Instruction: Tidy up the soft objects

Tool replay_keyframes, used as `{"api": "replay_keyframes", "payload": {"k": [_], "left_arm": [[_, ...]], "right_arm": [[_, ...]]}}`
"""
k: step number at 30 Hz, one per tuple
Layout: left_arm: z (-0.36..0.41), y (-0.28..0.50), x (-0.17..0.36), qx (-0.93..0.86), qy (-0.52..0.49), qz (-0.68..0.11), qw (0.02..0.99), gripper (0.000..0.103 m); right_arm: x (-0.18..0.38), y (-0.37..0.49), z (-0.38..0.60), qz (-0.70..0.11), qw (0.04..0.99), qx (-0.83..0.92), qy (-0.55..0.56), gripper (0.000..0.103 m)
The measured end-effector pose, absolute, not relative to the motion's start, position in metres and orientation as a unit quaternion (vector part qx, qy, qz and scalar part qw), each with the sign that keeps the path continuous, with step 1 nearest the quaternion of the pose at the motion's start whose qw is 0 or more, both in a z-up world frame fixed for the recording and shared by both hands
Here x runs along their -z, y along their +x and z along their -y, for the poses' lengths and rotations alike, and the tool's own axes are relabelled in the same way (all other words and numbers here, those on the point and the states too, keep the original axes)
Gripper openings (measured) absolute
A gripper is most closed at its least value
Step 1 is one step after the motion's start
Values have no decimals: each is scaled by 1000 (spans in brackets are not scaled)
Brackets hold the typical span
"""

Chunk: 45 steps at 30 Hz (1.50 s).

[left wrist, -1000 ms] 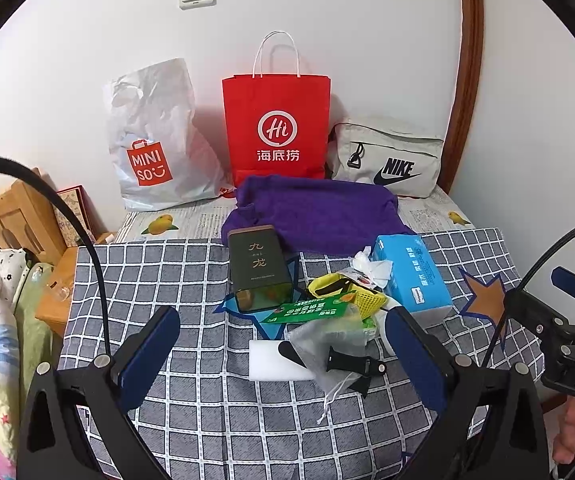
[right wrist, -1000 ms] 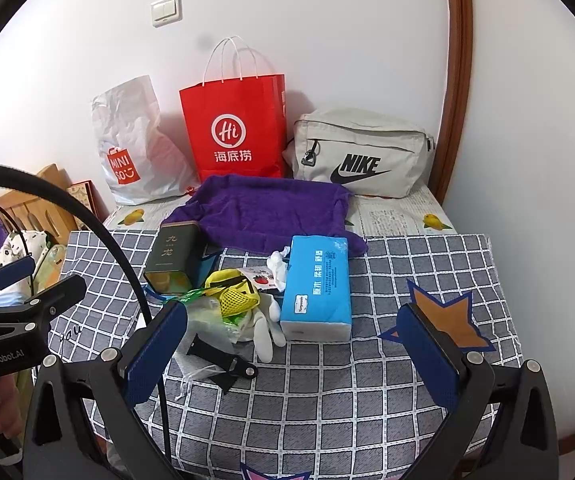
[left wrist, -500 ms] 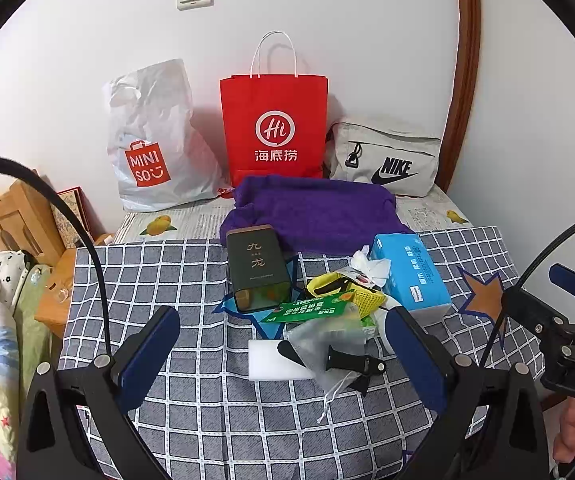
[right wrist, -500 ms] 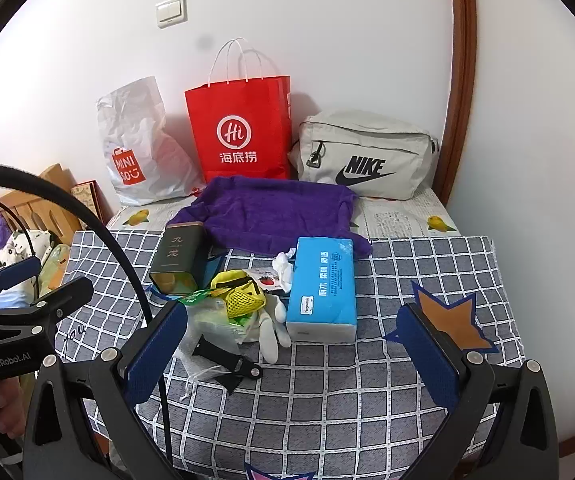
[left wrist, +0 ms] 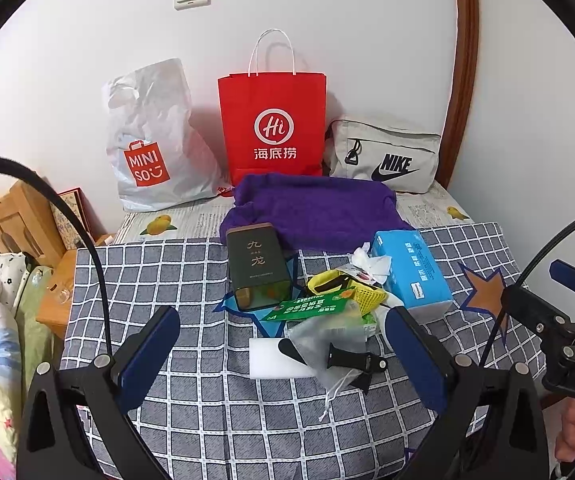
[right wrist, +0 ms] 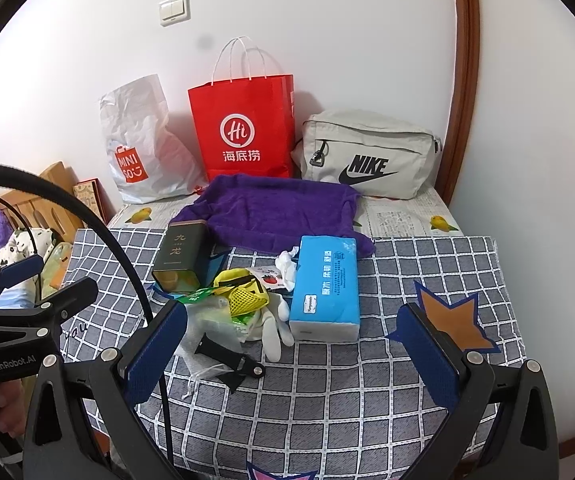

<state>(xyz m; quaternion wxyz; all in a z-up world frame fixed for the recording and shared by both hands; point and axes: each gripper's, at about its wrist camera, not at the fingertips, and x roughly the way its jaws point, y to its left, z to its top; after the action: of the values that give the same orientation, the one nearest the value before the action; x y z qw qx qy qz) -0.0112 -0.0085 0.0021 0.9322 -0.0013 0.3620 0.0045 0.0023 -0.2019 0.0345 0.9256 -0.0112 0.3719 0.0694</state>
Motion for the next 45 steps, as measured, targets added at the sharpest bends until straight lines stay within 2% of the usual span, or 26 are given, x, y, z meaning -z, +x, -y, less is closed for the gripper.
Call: {"api": "replay_keyframes", "payload": {"k": [33,45], "left_arm": [[8,-7,0,2,-4,-367,930,103],[7,10,33,11,-3,-396,918,103]], "right_arm": [[-30,5,203,-374,924,-79,-5,103],[-16,13,209,-378,922,-77,-5,103]]}}
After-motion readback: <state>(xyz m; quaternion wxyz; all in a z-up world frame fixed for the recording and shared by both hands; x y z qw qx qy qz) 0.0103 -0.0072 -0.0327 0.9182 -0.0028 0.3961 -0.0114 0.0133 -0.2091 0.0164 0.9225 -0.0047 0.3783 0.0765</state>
